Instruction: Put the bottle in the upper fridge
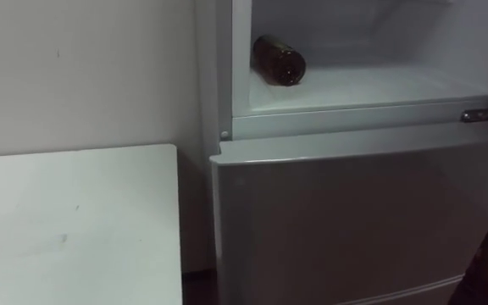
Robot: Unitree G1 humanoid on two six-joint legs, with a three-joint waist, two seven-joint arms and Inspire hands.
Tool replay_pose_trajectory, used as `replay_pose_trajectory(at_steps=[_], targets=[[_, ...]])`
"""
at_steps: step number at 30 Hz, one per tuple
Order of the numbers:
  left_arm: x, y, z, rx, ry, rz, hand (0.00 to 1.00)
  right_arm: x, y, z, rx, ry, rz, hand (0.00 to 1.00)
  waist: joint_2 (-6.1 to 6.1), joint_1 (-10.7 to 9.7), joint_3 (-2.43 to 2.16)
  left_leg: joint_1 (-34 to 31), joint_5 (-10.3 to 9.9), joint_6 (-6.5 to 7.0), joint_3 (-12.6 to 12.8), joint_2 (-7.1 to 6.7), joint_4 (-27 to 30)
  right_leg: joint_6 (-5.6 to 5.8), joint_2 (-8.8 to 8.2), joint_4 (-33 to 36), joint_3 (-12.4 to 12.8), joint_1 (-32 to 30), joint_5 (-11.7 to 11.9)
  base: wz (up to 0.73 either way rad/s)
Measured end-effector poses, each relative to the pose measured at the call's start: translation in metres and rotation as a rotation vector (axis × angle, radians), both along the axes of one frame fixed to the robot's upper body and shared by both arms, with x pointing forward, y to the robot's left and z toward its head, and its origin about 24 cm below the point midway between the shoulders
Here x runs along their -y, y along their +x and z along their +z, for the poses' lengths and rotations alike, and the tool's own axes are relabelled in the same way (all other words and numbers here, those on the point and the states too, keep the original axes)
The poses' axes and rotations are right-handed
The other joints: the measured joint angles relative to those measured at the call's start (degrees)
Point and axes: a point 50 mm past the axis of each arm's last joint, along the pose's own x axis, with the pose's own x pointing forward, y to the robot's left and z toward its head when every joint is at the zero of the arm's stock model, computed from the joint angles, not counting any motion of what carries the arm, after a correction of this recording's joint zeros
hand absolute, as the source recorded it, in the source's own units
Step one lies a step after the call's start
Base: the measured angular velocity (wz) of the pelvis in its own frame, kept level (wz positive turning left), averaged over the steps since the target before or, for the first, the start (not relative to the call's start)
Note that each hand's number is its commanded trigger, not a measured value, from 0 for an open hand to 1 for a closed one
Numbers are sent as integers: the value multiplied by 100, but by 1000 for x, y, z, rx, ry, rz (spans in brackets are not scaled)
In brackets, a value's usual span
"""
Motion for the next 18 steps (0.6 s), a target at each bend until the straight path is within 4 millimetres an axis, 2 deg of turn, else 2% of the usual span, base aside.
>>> replay_pose_trajectory(at_steps=[5, 10, 14, 18], targets=[[1, -1, -1, -11, -6, -15, 0, -1, 19, 37, 107, -123, 25, 0, -66, 9, -3, 3, 1, 1, 1, -1, 8, 7, -3, 32, 17, -25, -6, 0], [0, -7, -2, -41, -14, -17, 0, -8, 29, 71, 136, -287, 45, 0, -210, 48, -1, -4, 1, 1, -31, -2, 21, 7, -2, 33, -6, -13, -5, 1], [0, -12, -4, -77, -16, -33, 0, -14, 32, 84, 67, -428, 38, 0, -252, 75, -1, 1, 1, 1, -33, -3, 20, 5, -4, 35, -7, -13, -3, 0], [-1, -14, -3, -86, -13, -32, 0, -21, 37, 96, 79, -498, 54, 0, -254, 76, -2, 13, 2, 0, -38, -3, 17, 4, -4, 41, -14, 0, -3, 0]])
